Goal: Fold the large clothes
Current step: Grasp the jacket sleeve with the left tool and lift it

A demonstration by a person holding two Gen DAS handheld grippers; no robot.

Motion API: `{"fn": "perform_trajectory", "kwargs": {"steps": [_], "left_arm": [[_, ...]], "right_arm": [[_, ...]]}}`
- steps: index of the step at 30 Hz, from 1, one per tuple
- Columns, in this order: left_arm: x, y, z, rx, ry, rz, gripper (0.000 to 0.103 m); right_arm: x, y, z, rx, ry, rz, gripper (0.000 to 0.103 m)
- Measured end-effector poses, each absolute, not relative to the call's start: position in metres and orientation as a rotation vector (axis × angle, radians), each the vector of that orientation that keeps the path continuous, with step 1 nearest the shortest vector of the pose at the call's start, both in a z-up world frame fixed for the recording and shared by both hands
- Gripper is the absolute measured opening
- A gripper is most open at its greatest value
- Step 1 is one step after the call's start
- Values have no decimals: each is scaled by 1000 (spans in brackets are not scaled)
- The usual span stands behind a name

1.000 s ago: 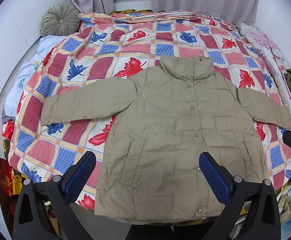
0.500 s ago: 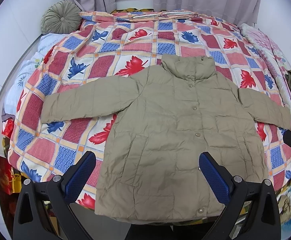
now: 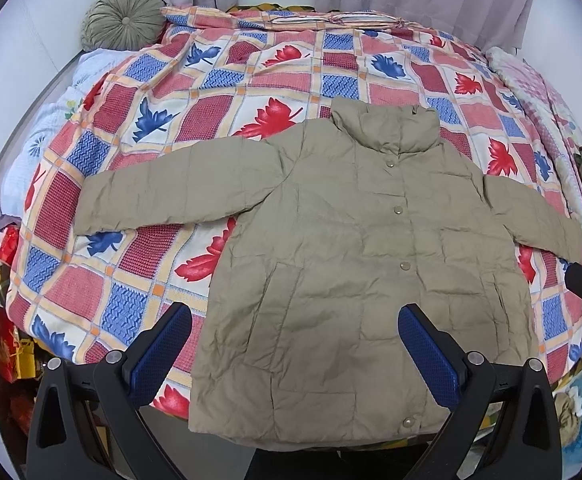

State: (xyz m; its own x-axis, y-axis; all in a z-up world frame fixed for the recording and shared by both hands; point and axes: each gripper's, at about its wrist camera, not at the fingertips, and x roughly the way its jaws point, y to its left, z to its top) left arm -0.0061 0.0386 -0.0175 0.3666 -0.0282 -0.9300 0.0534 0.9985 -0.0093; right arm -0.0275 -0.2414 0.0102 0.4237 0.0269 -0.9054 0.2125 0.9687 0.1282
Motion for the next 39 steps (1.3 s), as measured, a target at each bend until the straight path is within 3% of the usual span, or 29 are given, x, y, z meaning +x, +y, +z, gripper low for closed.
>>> {"fn": "perform_trajectory", "kwargs": {"steps": [10, 18, 30, 39], "left_arm": [[22, 99, -73, -60, 1263, 4, 103], [58, 158, -138, -203, 1288, 36, 103], [152, 254, -238, -622, 1170, 6, 103], [205, 328, -258, -750, 1063, 160, 103]], "right_arm": [[4, -196, -45, 254, 1177, 31, 103], [29, -146, -110, 188, 1326, 122, 103], [69, -107, -187, 201, 1366, 151, 103], [118, -85, -199, 270, 1292, 182, 103]]}}
